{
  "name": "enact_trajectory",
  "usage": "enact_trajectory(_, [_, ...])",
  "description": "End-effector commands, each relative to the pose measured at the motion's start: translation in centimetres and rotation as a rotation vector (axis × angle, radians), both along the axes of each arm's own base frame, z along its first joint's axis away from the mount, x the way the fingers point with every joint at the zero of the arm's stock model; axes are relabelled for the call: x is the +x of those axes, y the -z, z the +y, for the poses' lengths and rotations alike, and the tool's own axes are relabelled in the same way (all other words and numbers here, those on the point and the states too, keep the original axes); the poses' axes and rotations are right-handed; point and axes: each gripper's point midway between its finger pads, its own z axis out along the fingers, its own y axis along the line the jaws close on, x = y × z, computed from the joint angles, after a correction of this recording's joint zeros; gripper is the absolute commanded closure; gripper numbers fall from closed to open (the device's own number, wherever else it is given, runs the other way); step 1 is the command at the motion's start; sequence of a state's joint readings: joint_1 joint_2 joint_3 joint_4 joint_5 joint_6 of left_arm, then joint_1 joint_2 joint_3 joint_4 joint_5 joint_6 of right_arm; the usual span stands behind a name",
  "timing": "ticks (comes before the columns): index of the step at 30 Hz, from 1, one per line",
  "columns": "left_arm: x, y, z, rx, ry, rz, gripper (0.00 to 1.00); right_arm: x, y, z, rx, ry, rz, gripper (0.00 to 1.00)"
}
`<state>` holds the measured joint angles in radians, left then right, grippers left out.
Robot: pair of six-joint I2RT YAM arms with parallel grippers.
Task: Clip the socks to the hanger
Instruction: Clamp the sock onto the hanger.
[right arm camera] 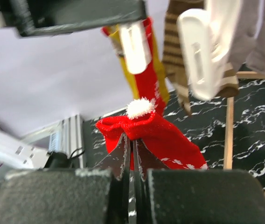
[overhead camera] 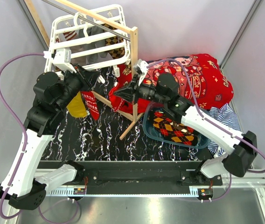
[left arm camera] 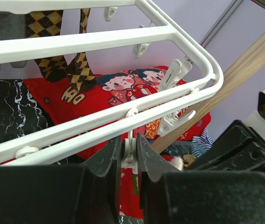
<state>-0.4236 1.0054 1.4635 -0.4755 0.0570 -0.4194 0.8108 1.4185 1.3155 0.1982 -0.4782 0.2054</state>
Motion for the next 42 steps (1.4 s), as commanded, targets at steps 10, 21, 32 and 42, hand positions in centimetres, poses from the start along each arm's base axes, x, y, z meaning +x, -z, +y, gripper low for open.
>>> enact_trajectory(10, [-1.0,-1.6,-0.4,-0.026,0.047,-0.053,0.95,3.4,-5.2,1.7,0.152,0.133,-0.04,1.0])
enact_trajectory(21, [-1.2,-1.8,-0.6,-0.025,0.064,-0.06,0.95,3.9,-5.0,2.7,0.126,0.129,-0.019,1.0])
enact_trajectory(32, [-1.6,-2.7,0.1,-0.038,0.032,-0.086,0.95,4.0,-3.4,3.3,0.074,0.126,0.015,1.0])
enact_trajectory(42, [-1.5,-1.9,-0.3,-0.017,0.054,-0.075,0.95,4.0,-4.4,3.3,0.087,0.125,-0.001,1.0])
